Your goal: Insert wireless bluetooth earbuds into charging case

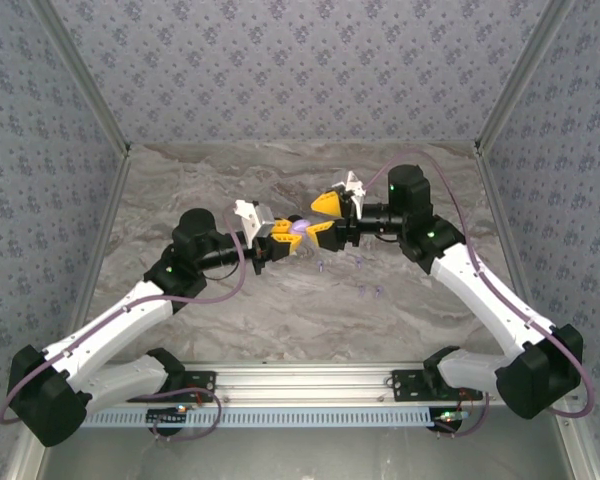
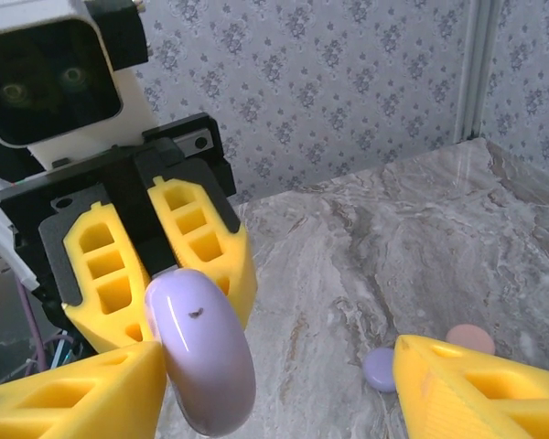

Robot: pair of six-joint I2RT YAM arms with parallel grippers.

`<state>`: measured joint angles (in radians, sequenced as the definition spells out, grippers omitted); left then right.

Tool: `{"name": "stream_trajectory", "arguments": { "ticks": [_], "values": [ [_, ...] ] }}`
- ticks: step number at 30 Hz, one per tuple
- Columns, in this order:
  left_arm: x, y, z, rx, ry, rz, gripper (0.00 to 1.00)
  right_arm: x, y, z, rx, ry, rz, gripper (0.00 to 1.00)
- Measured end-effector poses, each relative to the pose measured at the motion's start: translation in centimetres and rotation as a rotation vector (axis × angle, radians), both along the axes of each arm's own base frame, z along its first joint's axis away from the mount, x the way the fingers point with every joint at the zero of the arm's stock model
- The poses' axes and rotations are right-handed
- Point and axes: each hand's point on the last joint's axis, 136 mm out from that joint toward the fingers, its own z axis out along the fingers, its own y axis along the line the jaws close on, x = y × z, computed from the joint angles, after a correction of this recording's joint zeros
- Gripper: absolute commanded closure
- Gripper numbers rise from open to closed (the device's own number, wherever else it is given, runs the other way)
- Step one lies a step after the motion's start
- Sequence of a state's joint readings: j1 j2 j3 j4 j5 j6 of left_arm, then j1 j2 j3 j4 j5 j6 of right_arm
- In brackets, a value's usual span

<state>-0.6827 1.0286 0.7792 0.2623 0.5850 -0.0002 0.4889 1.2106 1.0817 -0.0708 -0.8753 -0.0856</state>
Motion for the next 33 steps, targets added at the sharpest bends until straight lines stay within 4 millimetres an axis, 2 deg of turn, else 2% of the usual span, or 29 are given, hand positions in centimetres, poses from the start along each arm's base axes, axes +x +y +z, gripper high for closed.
{"name": "stream_trajectory", "arguments": {
  "ticks": [13,23,29,33],
  "values": [
    [0.1,0.1,-0.4,0.011,0.013,0.005,0.97,2.0,0.3,0.1,-0.005,0.019,-0.026,0.31],
    [0.1,0.1,-0.4,0.011,0.013,0.005,0.97,2.3,0.1,0.1,-0.009,0.038,-0.036,0.30],
    [0.4,0.2,-0.5,0.014,0.009,0.023,0.98,2.9,-2.2,0.7,-0.020,0.069,-0.149,0.29],
    [0.8,0.4,-1.1,0.024,0.012,0.050,0.98,4.6,-5.5,-0.1,-0.078,0.140,-0.356,0.34]
  ]
}}
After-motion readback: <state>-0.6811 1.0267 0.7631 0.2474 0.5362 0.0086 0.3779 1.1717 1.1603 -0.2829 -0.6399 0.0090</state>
